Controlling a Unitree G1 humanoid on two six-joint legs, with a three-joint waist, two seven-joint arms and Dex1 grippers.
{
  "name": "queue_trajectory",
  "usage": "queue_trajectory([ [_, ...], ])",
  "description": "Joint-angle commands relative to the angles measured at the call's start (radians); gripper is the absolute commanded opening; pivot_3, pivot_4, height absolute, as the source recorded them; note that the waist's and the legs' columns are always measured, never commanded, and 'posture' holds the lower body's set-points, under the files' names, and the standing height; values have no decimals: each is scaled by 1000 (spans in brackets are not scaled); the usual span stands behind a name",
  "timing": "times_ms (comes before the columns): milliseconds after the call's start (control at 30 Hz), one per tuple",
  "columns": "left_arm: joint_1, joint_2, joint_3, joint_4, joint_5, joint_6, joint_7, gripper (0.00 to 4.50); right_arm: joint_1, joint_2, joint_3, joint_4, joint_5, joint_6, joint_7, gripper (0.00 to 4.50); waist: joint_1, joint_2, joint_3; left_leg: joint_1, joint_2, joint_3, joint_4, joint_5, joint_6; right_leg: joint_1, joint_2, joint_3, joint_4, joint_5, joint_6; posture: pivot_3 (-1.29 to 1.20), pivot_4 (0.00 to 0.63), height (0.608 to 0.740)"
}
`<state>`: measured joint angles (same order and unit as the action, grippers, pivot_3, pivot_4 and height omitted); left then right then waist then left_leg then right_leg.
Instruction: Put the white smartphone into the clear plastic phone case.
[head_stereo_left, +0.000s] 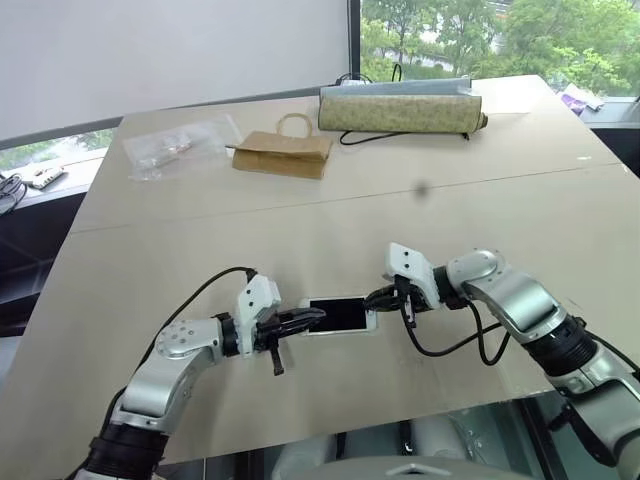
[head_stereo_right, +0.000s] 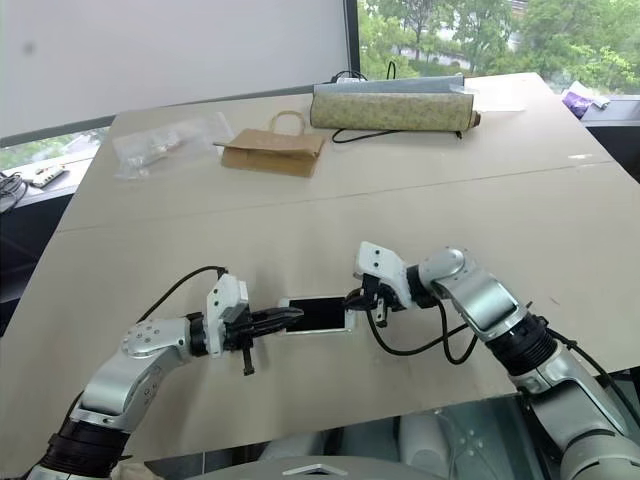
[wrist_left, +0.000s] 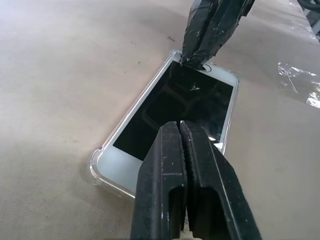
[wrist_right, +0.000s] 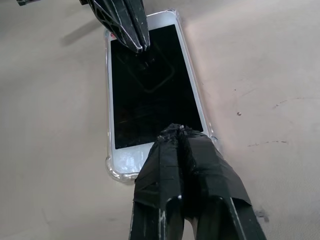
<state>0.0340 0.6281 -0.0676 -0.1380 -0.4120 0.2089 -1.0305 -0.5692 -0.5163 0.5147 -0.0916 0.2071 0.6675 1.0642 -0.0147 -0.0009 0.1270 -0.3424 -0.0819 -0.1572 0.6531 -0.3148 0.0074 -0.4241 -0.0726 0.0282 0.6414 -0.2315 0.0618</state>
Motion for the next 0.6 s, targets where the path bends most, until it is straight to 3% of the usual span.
queue_trajectory([
  [33,31,-8,-17,51,42,-25,3,80,12,1,57,80,-62,40,-20,0,0,0,-1,2,0,0,0,0,0,2,0,0,0,0,0,0,150,740],
  [200,50,-24,-26,78,60,-68,6,80,24,3,60,68,-71,4,-17,0,1,2,-3,14,0,0,-2,-2,4,13,0,0,0,0,0,0,150,740],
  [400,62,-25,-19,127,70,-121,-12,80,35,28,-66,-71,47,55,-15,0,1,3,-3,13,0,-1,-2,0,1,13,1,0,0,0,0,0,150,740],
  [500,66,-25,-17,163,74,-153,-25,80,27,8,0,-55,-12,73,-21,0,0,3,-3,13,0,0,-2,0,0,12,1,1,0,0,0,0,150,740],
  [600,59,-33,-27,200,83,-183,-32,80,15,-41,140,38,-164,30,-36,0,0,6,-5,13,0,0,-3,0,1,12,1,1,-1,0,0,0,150,740],
])
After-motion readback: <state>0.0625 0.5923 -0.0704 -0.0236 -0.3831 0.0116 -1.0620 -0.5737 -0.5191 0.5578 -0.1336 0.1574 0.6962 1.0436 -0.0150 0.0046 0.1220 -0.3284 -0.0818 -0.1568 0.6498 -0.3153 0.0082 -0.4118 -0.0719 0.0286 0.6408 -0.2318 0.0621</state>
